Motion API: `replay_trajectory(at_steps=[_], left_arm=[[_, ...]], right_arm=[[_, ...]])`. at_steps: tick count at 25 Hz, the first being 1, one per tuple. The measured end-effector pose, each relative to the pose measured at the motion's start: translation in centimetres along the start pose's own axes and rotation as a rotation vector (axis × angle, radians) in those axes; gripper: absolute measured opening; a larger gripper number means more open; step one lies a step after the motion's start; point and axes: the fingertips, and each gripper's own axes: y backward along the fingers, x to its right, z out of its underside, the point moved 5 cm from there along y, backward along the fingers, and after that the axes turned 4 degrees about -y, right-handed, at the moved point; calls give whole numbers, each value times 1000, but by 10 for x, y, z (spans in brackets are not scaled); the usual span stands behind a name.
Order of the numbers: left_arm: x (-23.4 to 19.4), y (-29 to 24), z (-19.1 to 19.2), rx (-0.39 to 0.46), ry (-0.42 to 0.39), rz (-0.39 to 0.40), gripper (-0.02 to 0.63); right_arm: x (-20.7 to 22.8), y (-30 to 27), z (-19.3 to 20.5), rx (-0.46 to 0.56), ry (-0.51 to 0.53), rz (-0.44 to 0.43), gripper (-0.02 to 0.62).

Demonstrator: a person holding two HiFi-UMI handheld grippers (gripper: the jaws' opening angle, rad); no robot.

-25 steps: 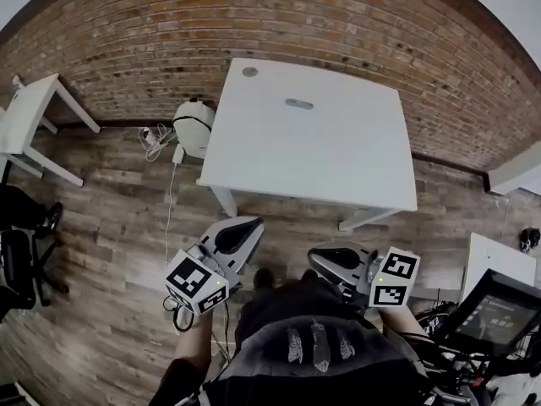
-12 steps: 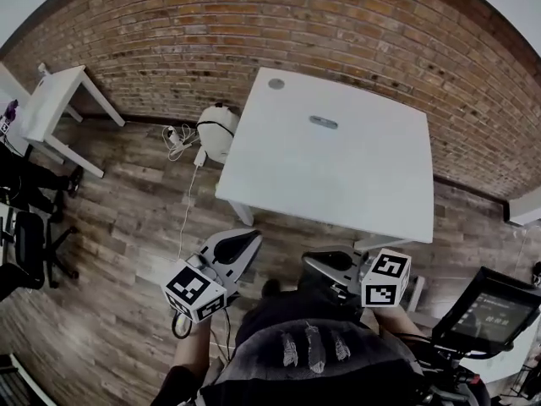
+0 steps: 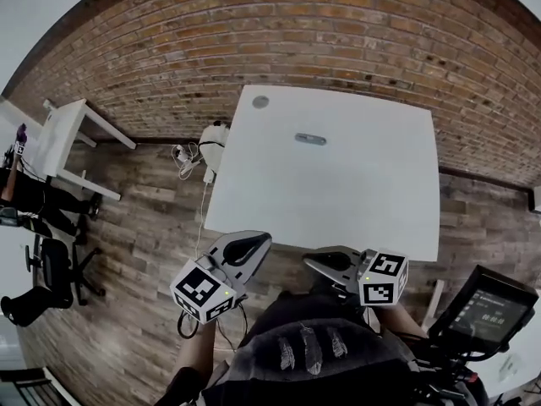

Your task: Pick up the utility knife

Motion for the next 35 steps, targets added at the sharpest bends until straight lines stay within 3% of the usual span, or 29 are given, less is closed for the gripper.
replay_trajectory(at_steps=[5, 9, 18, 23, 28, 31, 35], left_arm=[[2, -49, -18, -50, -8, -20, -5], [2, -60, -23, -62, -16, -64, -5], [-8, -82, -35, -71, -21, -119, -5], [-21, -94, -37, -64, -29, -114, -5], [-39, -102, -26, -58, -13, -70, -5], [-57, -100, -25, -46, -26, -51, -5], [-85, -97, -16, -44, 26, -32, -5]], right_arm=[[44, 35, -18, -4, -1, 10, 0], [65, 45, -26, -47, 55, 6, 0], [107, 47, -78, -175, 324, 39, 0], [131, 29, -101, -280, 516, 112, 0], [161, 3, -117, -354, 613, 215, 0], [189, -22, -123, -412, 639, 273, 35], [220, -50, -132, -498, 614, 320, 115]])
